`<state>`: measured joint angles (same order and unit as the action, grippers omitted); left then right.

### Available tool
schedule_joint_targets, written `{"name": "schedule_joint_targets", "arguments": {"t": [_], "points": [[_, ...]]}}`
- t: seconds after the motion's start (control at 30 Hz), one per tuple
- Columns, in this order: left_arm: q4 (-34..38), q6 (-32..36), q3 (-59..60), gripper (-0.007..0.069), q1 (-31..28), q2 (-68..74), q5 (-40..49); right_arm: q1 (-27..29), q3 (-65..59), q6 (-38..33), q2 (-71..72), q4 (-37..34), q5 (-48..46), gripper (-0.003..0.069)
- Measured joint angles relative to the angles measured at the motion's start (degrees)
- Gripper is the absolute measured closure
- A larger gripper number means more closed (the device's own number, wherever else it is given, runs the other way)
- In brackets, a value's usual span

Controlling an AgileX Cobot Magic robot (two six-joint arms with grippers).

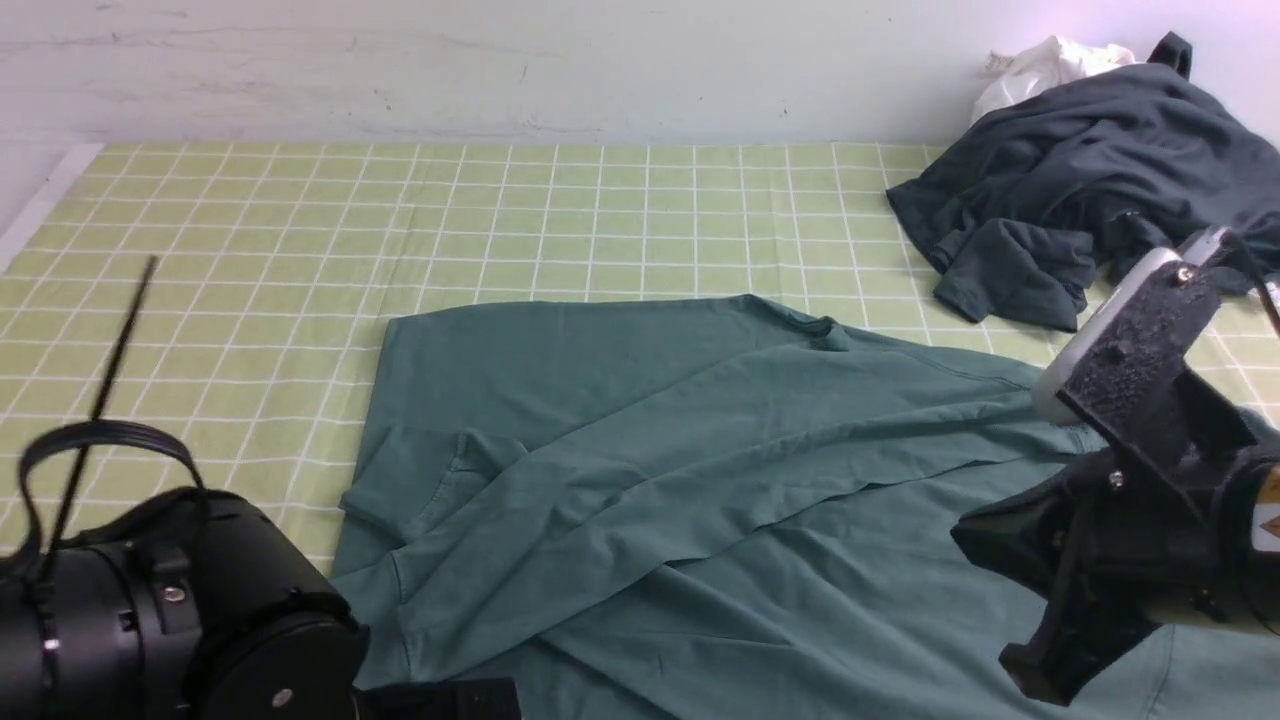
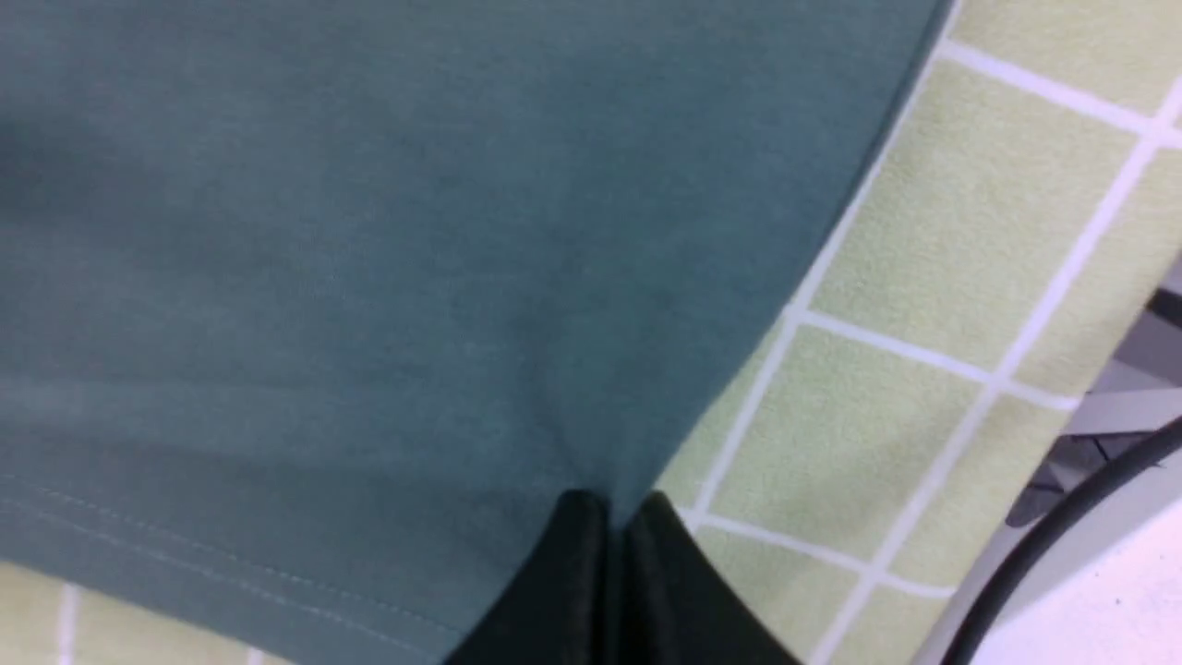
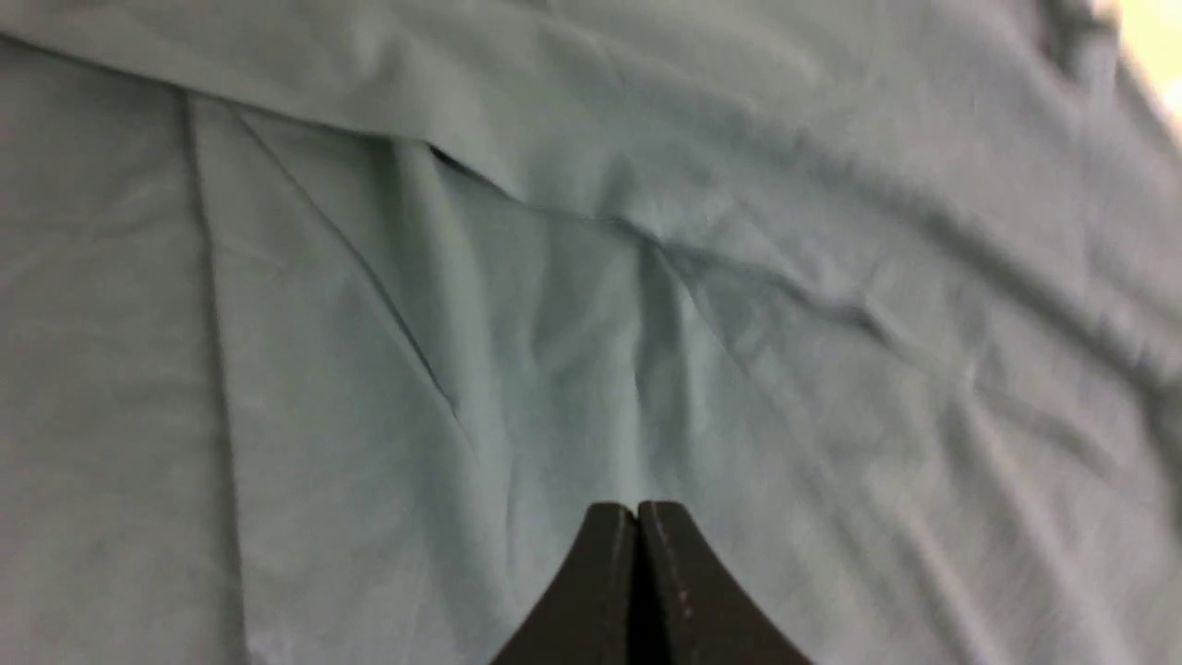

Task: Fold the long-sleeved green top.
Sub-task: Use both arms simultaneously to clamp the lower edge of the clothing fabric

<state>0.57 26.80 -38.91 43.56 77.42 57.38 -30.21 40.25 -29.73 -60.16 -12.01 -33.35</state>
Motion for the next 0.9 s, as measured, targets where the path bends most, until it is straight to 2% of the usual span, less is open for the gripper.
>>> {"name": "schedule_joint_targets", "arguments": {"t": [0.07, 0.17, 0.27, 0.33, 0.43, 0.5, 0.53, 0.67, 0.9], "points": [[0.0, -0.2, -0.1, 0.0629, 0.0, -0.9, 0.3, -0.6, 0.0, -2.1, 1.8, 0.1, -1.1, 0.0675], [0.0, -0.5, -0.1, 0.0629, 0.0, -3.1, 1.0, -1.4, -0.1, -8.8, 5.3, 3.5, -10.7, 0.0675], [0.1, -1.5, -0.1, 0.0629, 0.0, -3.5, 0.9, -1.4, -3.9, -11.2, 4.6, 10.5, -19.1, 0.0659], [0.1, -1.7, -0.1, 0.0629, 0.0, -3.5, 0.6, -1.4, -6.7, -11.6, 3.6, 13.8, -20.4, 0.0638], [0.1, -1.9, -0.1, 0.0629, 0.0, -3.5, -0.1, -1.4, -11.8, -11.8, 2.1, 18.4, -19.3, 0.0587], [0.8, -1.9, -0.1, 0.0629, 0.0, -3.5, -0.6, -1.4, -15.6, -11.9, 0.4, 24.1, -15.7, 0.0519], [0.9, -1.9, -0.1, 0.0629, 0.0, -3.5, -0.6, -1.4, -15.8, -11.8, 0.3, 24.1, -15.4, 0.0519], [3.2, -1.9, -0.1, 0.0629, 0.0, -3.5, -0.6, -1.4, -18.7, -8.5, -2.0, 32.0, -10.1, 0.0435], [4.9, -1.9, -0.1, 0.0629, 0.0, -3.5, -0.6, -1.0, -19.3, -1.8, -6.3, 42.2, -6.8, 0.0414]]}}
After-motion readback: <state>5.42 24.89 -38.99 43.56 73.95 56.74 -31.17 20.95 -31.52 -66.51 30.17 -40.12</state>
